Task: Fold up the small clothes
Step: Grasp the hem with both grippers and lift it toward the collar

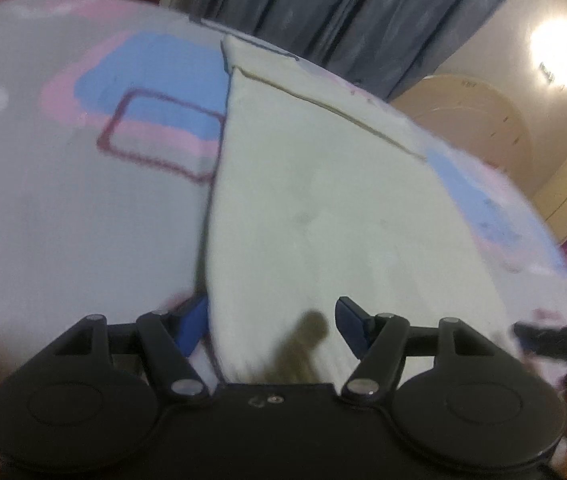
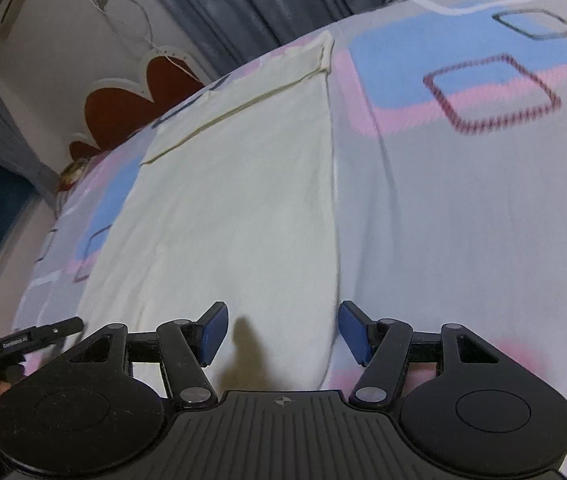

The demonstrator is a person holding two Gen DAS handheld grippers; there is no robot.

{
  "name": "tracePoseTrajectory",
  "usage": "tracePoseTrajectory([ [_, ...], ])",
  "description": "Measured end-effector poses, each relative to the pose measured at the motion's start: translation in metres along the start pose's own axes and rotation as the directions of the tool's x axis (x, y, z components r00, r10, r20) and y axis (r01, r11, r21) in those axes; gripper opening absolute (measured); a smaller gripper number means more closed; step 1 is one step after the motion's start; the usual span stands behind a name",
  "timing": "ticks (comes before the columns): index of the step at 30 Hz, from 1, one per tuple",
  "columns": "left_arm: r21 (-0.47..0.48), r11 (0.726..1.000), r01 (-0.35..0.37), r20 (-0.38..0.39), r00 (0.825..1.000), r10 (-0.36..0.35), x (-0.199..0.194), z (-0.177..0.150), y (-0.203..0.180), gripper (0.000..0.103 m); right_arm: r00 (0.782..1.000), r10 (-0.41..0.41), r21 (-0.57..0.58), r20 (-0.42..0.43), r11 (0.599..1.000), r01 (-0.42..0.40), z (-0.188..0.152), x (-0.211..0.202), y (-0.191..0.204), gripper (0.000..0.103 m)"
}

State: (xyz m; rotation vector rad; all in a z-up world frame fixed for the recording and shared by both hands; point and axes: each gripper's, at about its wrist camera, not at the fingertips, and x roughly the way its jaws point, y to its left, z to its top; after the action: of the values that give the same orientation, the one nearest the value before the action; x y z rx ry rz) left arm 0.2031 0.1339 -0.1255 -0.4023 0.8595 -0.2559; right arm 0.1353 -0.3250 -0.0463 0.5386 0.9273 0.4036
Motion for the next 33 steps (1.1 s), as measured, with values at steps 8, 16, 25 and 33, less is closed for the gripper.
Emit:
tracePoseTrajectory([
  [8, -0.149, 0.977, 0.151, -0.022, 0.988, -0.156, 0.004, -0.006, 0.023, 0.045, 0.996, 0.086, 0.183, 0.034, 0.979, -0.091, -0.005, -0.006, -0.017, 0.040],
  [16, -0.165, 0.976, 0.145, 0.010, 0.989, -0.145, 0.010, 0.001, 0.023, 0.002, 0.991, 0.137, 0.192, 0.002, 0.972, -0.135, 0.012, 0.012, -0.018, 0.003],
  [25, -0.153, 0.982, 0.114, 0.020, 0.993, -0.113, 0.007, -0.016, 0.029, 0.011, 0.995, 0.079, 0.117, -0.053, 0.991, -0.072, 0.008, 0.016, -0.017, 0.003],
  [33, -0.164, 0.981, 0.105, 0.072, 0.993, -0.094, 0.000, -0.019, 0.027, 0.003, 0.993, 0.114, 0.162, -0.005, 0.980, -0.112, 0.008, 0.015, -0.019, 0.003],
])
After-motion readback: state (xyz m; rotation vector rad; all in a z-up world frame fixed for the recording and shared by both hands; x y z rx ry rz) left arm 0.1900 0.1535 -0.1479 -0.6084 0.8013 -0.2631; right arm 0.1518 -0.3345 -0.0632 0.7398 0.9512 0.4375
